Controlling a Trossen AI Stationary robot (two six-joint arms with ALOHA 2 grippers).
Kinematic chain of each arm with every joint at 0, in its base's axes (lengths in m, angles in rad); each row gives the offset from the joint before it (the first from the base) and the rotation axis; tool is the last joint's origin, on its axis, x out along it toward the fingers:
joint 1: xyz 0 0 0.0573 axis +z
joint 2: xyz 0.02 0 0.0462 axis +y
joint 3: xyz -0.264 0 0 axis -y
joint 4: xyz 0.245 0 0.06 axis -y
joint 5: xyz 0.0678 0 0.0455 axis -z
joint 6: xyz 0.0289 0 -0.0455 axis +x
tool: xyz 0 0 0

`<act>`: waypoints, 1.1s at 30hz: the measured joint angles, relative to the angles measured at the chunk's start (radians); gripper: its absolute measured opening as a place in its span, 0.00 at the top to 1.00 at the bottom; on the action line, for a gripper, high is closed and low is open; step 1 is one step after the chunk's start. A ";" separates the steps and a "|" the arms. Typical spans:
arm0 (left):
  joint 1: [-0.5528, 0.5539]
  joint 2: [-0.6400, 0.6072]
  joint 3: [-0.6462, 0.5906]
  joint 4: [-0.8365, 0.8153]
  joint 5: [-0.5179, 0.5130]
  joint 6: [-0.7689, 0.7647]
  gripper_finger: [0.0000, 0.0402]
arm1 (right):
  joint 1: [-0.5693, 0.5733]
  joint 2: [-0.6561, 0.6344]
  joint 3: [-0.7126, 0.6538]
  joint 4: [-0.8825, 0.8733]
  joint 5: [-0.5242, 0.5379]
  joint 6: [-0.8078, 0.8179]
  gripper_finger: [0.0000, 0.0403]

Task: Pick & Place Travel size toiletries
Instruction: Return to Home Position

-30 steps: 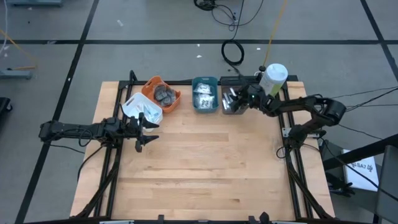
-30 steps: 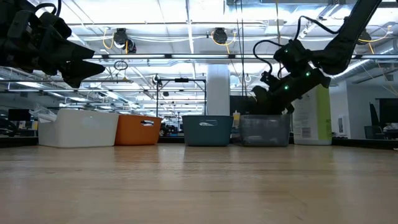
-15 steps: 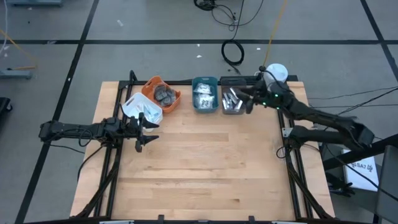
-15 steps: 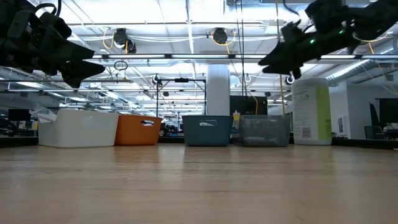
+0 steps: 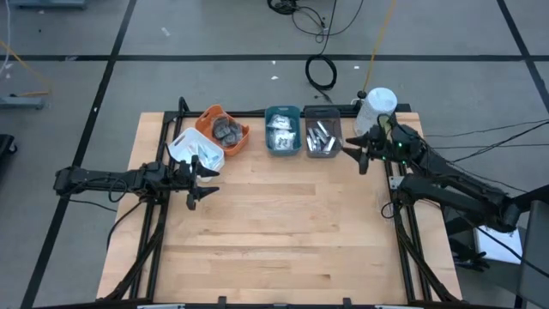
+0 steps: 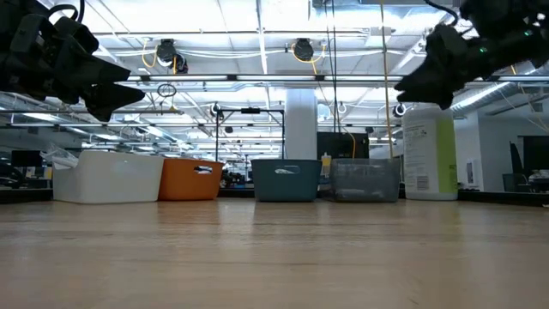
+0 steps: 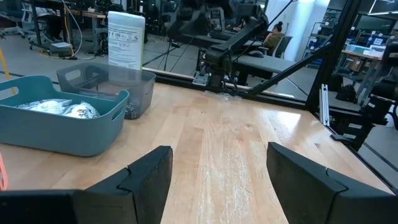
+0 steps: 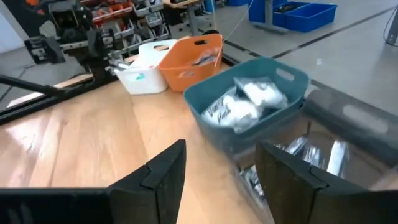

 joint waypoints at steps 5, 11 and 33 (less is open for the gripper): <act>0.000 0.000 0.000 0.000 0.000 0.000 0.36 | 0.000 -0.132 -0.140 0.037 0.000 0.036 0.56; 0.000 0.000 0.000 0.000 0.000 0.000 0.36 | 0.000 -0.268 -0.256 0.135 -0.103 0.132 0.55; 0.000 0.000 0.000 0.000 0.000 0.000 0.36 | 0.524 -0.320 -0.427 0.587 -0.103 0.303 0.56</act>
